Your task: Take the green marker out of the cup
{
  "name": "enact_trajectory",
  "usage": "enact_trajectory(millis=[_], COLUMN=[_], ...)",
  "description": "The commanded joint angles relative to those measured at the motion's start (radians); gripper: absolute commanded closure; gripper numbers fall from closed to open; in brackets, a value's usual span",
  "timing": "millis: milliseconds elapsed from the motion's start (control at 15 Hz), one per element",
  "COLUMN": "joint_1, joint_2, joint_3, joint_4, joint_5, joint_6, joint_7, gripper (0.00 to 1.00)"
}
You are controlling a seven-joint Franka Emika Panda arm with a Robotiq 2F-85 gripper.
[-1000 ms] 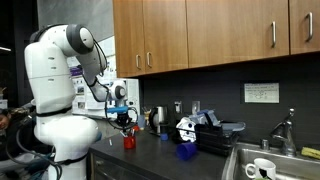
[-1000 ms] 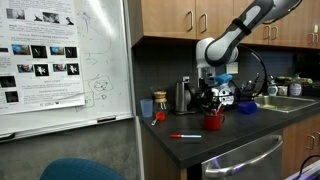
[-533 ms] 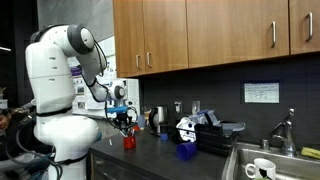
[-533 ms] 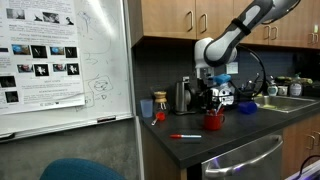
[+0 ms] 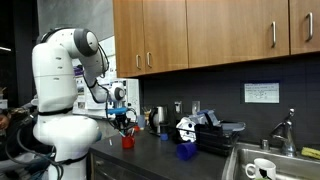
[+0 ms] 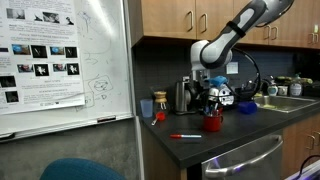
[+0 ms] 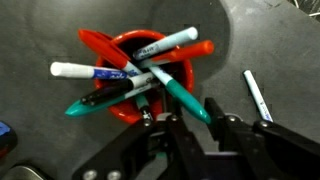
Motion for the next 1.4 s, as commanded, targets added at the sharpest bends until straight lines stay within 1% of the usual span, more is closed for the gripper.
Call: enact_trajectory(millis=[0,133,200,267,333,800,1133,1333], joint_1=[0.005,0.004,0.004,0.003,0.003,0.001,0.006,0.007], joint_2=[0.027,0.03,0.029,0.028,0.026,-0.003,-0.055,-0.109], joint_3=[-0.005,-0.006,-0.006,-0.006,-0.007,-0.009,-0.003,0.006], joint_4=[0.027,0.031,0.032,0.033,0.032,0.034,0.064,0.084], joint_5=[-0.002,-0.001,-0.002,-0.003,-0.004,-0.013,-0.022,-0.057], joint_6=[0.011,0.011,0.01,0.011,0.013,0.007,-0.029,-0.061], joint_7=[-0.026,-0.028,-0.028,-0.029,-0.028,-0.024,-0.023,-0.012], gripper=[0.99,0.95,1.0,1.0,0.97,0.97,0.97,0.97])
